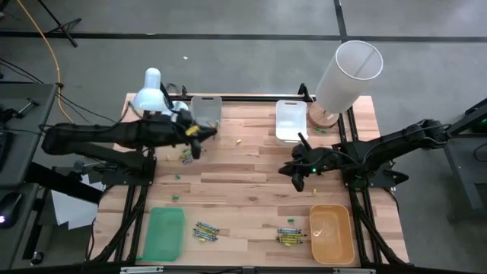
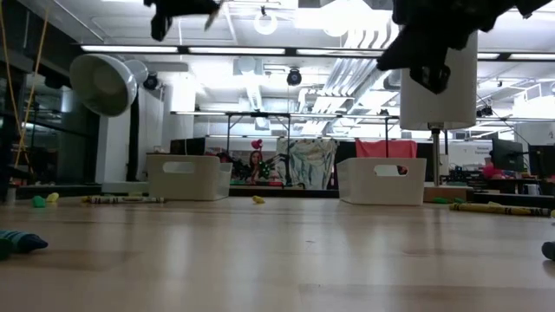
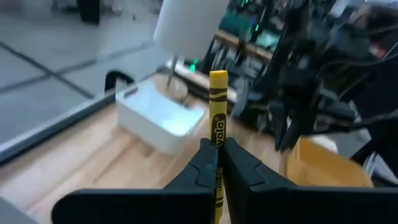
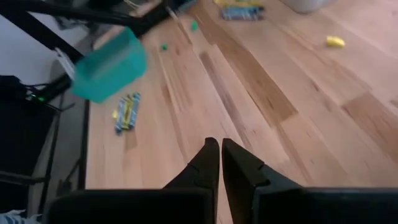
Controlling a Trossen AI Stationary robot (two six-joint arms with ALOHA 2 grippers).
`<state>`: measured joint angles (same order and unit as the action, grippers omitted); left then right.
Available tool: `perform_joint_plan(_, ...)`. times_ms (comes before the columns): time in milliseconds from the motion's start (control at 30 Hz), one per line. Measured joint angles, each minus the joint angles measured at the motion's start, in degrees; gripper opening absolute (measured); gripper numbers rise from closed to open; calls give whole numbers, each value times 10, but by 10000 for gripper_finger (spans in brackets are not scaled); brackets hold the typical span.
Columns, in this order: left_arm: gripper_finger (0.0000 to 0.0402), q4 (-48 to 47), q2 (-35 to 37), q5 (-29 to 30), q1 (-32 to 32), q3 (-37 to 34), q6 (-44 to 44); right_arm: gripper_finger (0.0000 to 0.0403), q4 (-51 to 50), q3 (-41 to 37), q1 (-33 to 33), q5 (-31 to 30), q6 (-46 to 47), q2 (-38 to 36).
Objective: Sort crayons
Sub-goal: Put the yellow crayon into the gray bin
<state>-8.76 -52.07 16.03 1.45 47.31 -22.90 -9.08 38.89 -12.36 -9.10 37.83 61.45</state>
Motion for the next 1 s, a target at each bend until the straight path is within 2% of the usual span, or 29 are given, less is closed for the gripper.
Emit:
perform_joint_plan(267, 0, 5, -6, 1, -5, -23, -3, 16, 19, 0, 0, -4, -7, 0)
perform_joint_plan(433, 0, 5, -63, 59, 13, -28, -10, 16, 42, 0, 0, -5, -8, 0)
perform_joint_plan(633, 0, 14, -153, 3, 66, 5, -3, 16, 44, 0, 0, -17, 7, 0)
perform_joint_plan(767, 0, 2, -182, -41, 78, 39, 49, 16, 69, 0, 0, -27, 5, 0)
perform_joint_plan(833, 0, -44, -182, -21, 82, 54, 56, 16, 80, 0, 0, -35, -4, 0)
perform_joint_plan(1000, 0, -218, -169, 107, 108, 57, 13, 16, 81, 0, 0, -52, -7, 0)
